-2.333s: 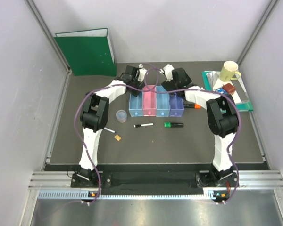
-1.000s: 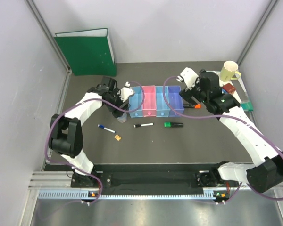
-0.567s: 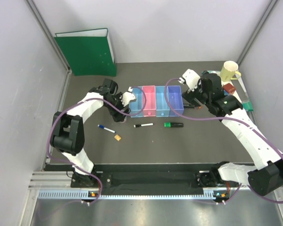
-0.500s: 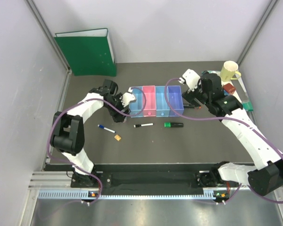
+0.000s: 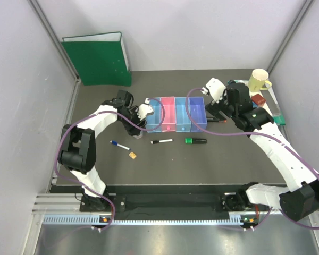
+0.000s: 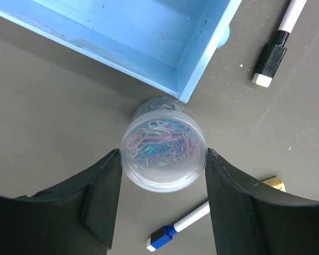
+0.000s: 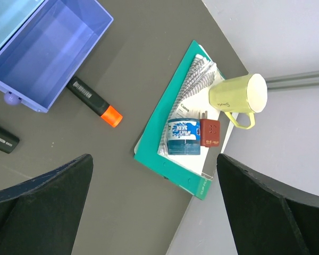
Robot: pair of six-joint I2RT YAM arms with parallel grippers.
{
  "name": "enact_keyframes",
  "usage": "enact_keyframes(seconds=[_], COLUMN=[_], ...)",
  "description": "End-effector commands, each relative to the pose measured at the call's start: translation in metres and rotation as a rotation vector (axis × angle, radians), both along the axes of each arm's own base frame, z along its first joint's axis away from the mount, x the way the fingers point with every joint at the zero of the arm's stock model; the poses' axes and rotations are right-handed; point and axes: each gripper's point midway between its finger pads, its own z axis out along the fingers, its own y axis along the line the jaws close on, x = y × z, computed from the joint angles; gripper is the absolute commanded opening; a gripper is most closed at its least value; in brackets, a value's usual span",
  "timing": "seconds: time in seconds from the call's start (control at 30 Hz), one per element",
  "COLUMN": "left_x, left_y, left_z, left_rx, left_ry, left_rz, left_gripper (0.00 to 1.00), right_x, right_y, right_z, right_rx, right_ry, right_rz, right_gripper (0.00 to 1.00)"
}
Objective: Sort the stationery into containers
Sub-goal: Pick up the stationery from the center of the board, then place the stationery in the storage box.
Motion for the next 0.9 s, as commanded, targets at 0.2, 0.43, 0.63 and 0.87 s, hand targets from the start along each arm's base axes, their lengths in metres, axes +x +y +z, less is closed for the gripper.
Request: enact_keyframes(seconds=[0.2, 0.43, 0.63, 0.87], left_x=[0.001, -0.009, -0.019, -0.022], left_y=[0.005, 0.006, -0.003, -0.039], left_z=[-0.007, 0.038, 0.099, 0.164], left_rx=[0.026, 0.011, -0.042, -0.17], left_ry=[-0.001, -0.047, -0.12, -0.246], left_rz=[0.002, -0.022, -0.069, -0.119], left_gripper=[0.16, 0.04, 0.0, 0.0], right_x=[-0.005, -0.008, -0.01, -0.012], right_y=[0.003, 0.006, 0.005, 0.003], right_z=[0.019, 0.017, 0.02, 0.022], right_rx=[0.049, 0.066, 0.071, 0.074], right_ry=[-0.052, -0.049, -0.058, -0.07], right_rz=[0.01, 0.02, 0.018, 0.014], right_gripper=[1.0, 0.99, 1.0, 1.0])
